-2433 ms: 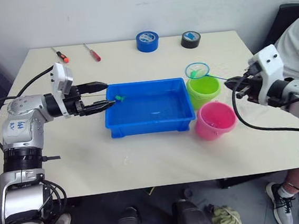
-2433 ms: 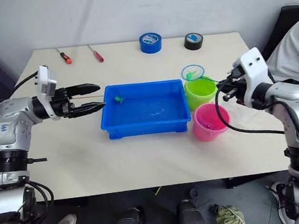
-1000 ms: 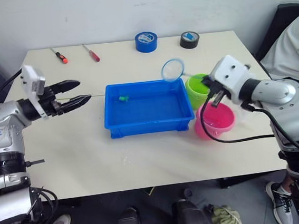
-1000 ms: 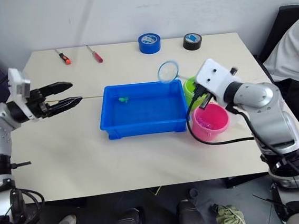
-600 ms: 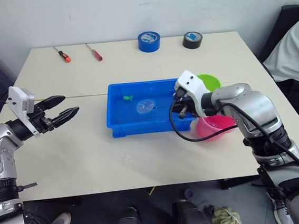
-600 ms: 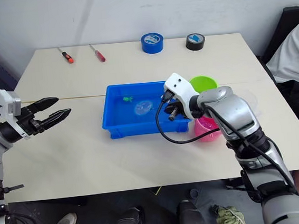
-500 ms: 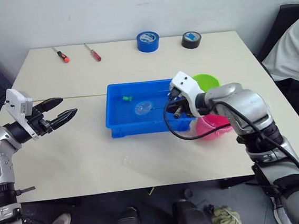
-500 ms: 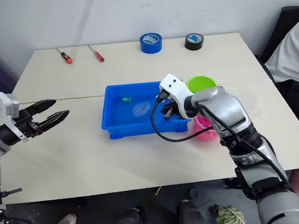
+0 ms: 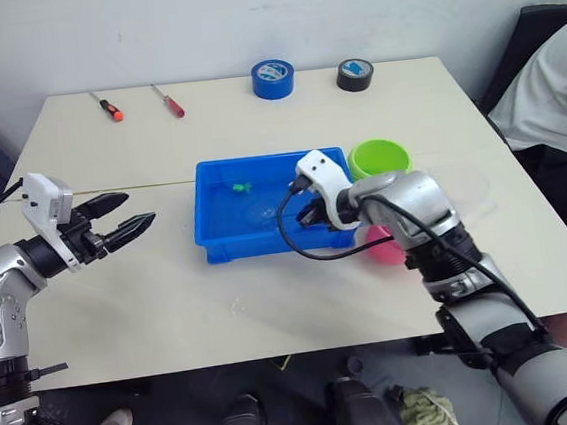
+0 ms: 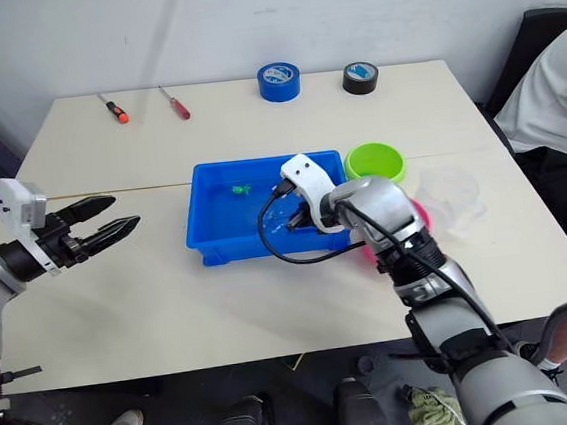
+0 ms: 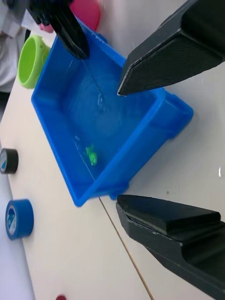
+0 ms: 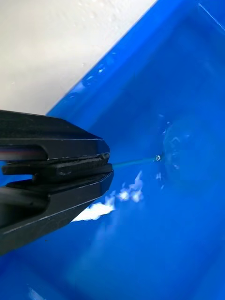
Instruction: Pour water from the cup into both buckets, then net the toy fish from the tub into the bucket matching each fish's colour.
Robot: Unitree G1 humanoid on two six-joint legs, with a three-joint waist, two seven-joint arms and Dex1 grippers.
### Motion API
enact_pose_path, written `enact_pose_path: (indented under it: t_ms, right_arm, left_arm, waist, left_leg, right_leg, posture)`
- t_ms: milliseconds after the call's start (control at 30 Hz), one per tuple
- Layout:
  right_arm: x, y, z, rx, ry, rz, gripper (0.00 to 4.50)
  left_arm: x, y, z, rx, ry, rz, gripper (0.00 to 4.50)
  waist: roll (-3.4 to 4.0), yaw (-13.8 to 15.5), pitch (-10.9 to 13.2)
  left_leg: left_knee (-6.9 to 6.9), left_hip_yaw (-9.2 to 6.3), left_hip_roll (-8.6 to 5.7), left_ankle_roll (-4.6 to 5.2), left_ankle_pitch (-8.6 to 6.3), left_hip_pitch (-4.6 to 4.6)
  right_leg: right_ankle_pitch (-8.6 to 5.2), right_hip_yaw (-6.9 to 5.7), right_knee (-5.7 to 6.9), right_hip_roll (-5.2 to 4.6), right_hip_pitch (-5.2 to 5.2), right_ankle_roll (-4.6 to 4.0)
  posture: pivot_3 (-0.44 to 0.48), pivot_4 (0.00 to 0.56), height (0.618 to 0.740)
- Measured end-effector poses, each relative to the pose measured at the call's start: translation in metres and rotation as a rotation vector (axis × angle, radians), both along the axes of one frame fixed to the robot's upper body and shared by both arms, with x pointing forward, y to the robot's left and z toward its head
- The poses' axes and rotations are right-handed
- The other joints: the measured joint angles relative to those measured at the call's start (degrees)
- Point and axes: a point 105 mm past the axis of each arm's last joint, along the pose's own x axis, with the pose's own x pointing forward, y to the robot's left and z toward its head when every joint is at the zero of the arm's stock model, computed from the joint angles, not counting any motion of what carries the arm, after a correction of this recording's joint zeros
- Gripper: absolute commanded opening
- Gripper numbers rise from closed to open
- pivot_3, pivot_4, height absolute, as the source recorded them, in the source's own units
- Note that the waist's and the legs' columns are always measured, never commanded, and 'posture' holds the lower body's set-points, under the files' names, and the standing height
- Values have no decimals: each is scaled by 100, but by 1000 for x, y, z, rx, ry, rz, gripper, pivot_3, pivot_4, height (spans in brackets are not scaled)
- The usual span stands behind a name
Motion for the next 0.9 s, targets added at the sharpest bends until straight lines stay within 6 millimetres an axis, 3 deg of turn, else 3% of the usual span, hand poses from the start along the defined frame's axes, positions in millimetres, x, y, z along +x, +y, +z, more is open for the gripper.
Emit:
enact_pose_path:
  t_ms: [200,600,833,900]
  right_arm:
    - [12,13,6,34,-51,-16,0]
    - [21,15,18,92,-127,-36,0]
    - [12,16,37,149,-196,3,0]
    - [3,6,40,157,-213,22,0]
  left_arm:
    - [2,-11,7,13,-5,-65,3686]
    - [3,-19,8,23,3,-113,3686]
    - [4,-22,8,27,1,-133,3686]
    - [5,-26,8,26,4,-156,3686]
  waist:
    - [0,7,0]
    - [0,0,0]
    - [0,18,0]
    - [0,35,0]
  left_leg:
    - [-1,1,9,-2,1,-2]
    - [-15,7,14,-4,2,-5]
    - [-22,6,15,-4,2,-5]
    - [-23,6,13,-4,2,-6]
  right_leg:
    - [0,5,1,17,-4,0]
    - [0,10,-2,17,-14,0]
    - [0,9,-7,15,-16,0]
    - [0,8,-11,14,-14,0]
  posture:
    - [0,150,734]
    - [0,150,734]
    - [0,150,734]
    - [0,150,734]
